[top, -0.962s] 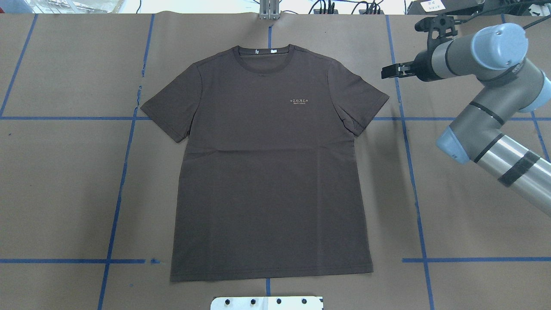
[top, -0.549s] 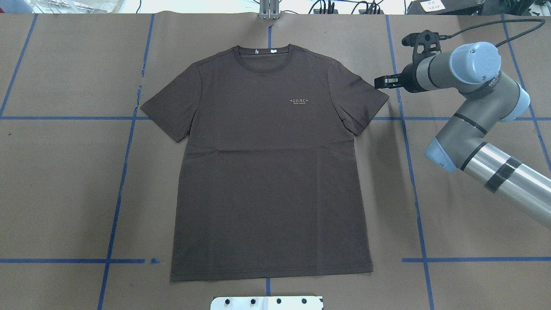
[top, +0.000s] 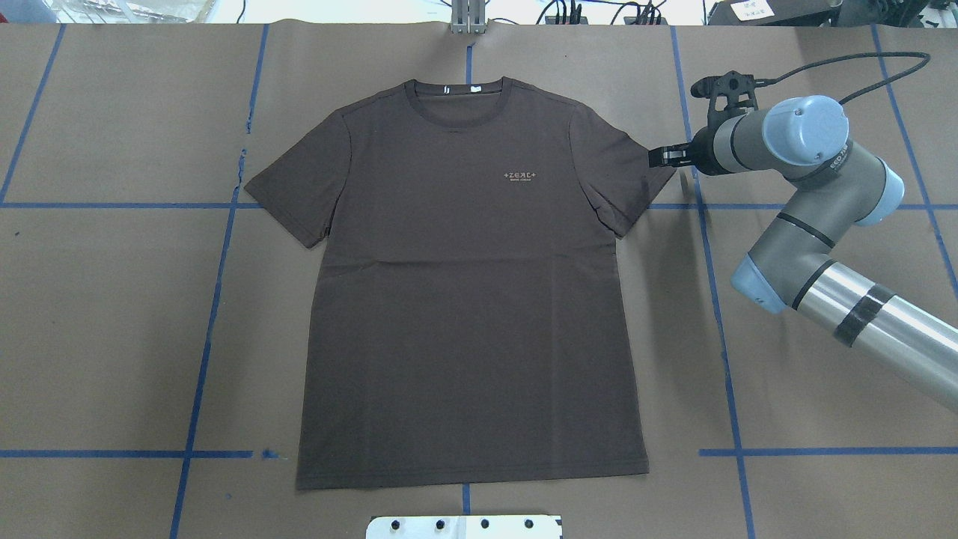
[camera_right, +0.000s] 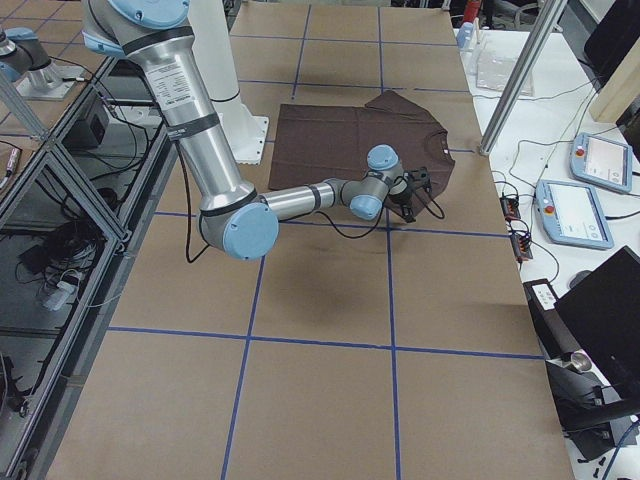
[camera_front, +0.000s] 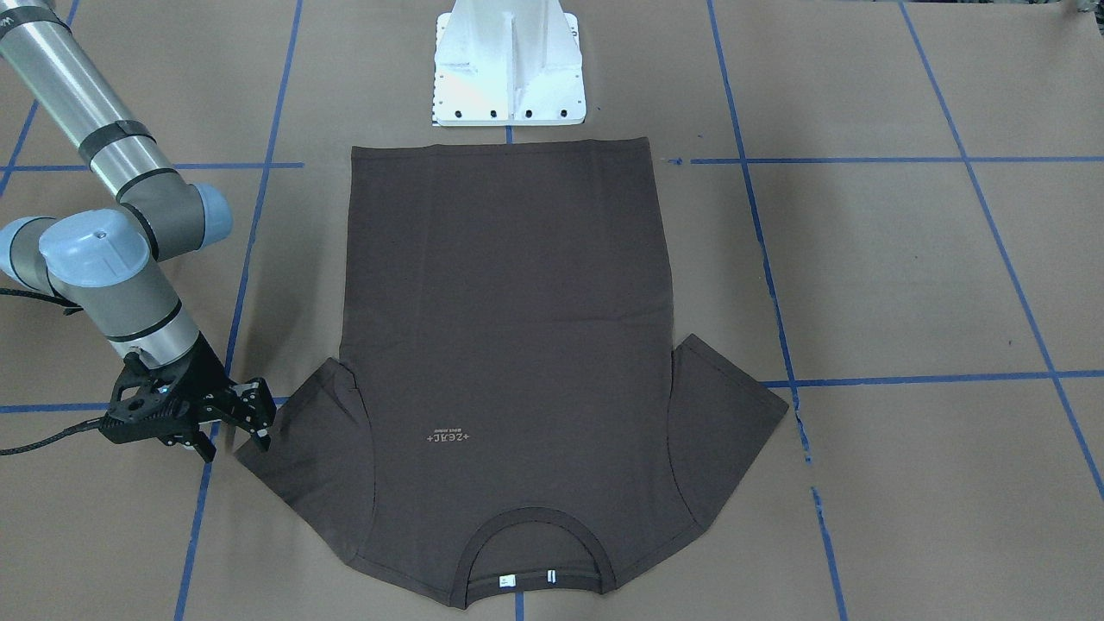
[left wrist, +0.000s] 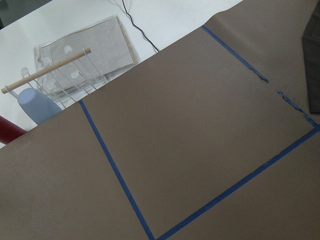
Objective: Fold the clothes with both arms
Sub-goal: 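Move the right gripper to the sleeve nearest it and grasp its edge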
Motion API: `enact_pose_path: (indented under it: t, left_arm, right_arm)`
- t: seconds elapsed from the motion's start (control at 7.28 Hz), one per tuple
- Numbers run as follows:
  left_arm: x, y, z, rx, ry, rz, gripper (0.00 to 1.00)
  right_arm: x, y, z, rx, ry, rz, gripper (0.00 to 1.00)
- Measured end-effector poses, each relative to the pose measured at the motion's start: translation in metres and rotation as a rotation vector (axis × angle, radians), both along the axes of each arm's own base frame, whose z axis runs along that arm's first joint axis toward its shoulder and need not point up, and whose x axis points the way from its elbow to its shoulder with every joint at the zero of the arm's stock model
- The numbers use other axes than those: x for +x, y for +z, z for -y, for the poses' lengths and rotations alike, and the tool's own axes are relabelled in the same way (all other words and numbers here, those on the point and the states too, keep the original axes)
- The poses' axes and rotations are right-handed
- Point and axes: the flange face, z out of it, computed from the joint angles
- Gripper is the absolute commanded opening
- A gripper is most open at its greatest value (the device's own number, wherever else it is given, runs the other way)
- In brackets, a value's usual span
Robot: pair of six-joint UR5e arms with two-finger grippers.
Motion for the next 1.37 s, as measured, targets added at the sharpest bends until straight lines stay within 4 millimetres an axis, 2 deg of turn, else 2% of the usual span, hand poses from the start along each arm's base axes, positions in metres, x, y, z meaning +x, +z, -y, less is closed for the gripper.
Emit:
enact_pose_path:
  t: [0.41, 0.96, 1.1, 1.24, 1.37]
  left_arm:
    - [0.000, 0.000, 0.000, 0.002, 0.001, 0.001, 1.00]
    - [0.000, 0.000, -0.001, 0.004, 0.003, 0.002, 1.00]
    - [0.000, 0.000, -0.001, 0.005, 0.004, 0.003, 1.00]
    - [-0.001, 0.000, -0.001, 0.005, 0.004, 0.003, 1.00]
    - [-0.001, 0.000, -0.002, 0.004, 0.004, 0.003, 1.00]
  right_arm:
    - [-0.006, 0.004, -0.002, -0.005, -0.001, -0.007, 0.73]
    - [-0.013, 0.008, -0.005, -0.001, 0.006, -0.024, 0.60]
    - [-0.016, 0.009, -0.006, 0.000, 0.008, -0.028, 0.50]
    - [-0.017, 0.011, -0.006, 0.000, 0.009, -0.031, 0.32]
    - [-0.018, 0.011, -0.007, -0.001, 0.010, -0.033, 0.00]
